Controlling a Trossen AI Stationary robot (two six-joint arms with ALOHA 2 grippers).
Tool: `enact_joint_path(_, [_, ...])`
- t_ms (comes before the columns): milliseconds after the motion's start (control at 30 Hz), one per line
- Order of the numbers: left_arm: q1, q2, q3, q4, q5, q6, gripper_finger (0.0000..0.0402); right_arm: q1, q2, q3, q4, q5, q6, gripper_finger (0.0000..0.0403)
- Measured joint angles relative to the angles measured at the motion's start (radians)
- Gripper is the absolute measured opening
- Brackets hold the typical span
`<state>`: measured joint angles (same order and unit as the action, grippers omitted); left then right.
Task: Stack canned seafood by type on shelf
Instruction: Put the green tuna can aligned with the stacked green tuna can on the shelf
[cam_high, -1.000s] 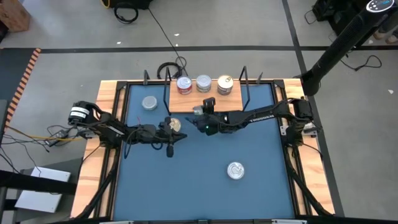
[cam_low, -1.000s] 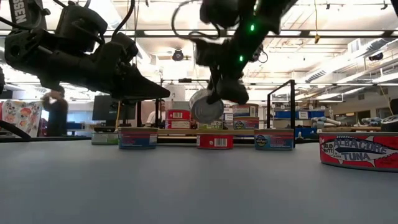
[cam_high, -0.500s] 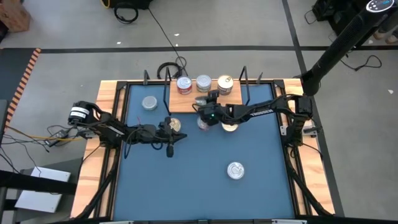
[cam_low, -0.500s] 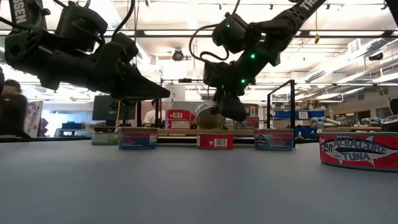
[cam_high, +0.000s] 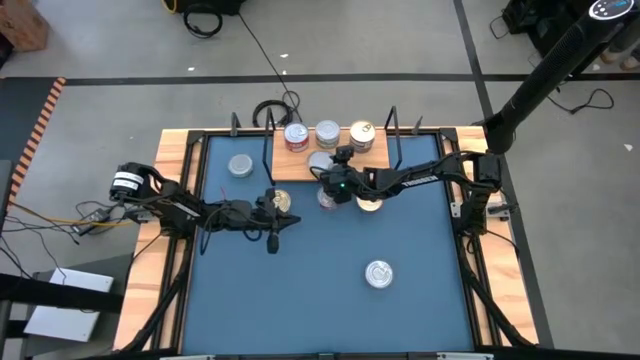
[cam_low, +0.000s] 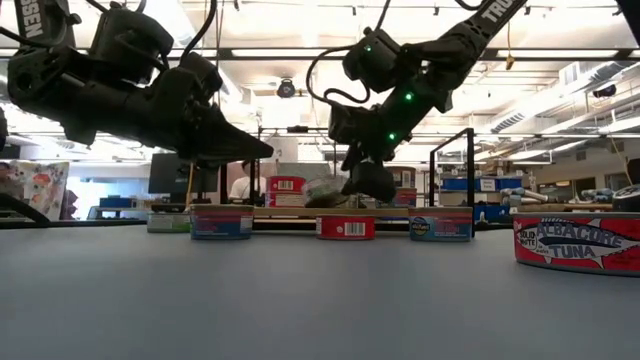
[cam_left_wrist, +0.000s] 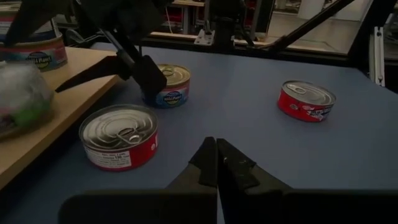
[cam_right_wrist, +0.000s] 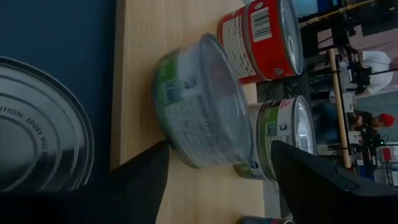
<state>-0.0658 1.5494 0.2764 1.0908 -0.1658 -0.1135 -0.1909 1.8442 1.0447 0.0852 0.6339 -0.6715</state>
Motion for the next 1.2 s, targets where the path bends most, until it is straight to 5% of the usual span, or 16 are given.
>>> enact_joint_path(500, [0.0, 0.0, 0.0, -0.02, 0.023, -0.019, 0.0001, 0.001, -0.106, 0.0, -0.172, -0.032, 0.264, 0.0223])
enact_joint_path(767, [0.0, 0.0, 0.0, -0.019, 0.022, -0.022, 0.0001, -0.064, -0.142, 0.002, -0.043, -0.327, 0.439, 0.0062])
enact_joint_path(867, [0.0, 0.0, 0.0, -0.02, 0.022, -0.024, 0.0001, -0.088, -0.117, 0.002, -0.015, -0.352, 0.474, 0.0011])
enact_joint_path(1200, [0.0, 0.0, 0.0, -0.02, 0.041, -0.026, 0.0001, -0.138, -0.06, 0.001, -0.012, -0.425, 0.525, 0.0007])
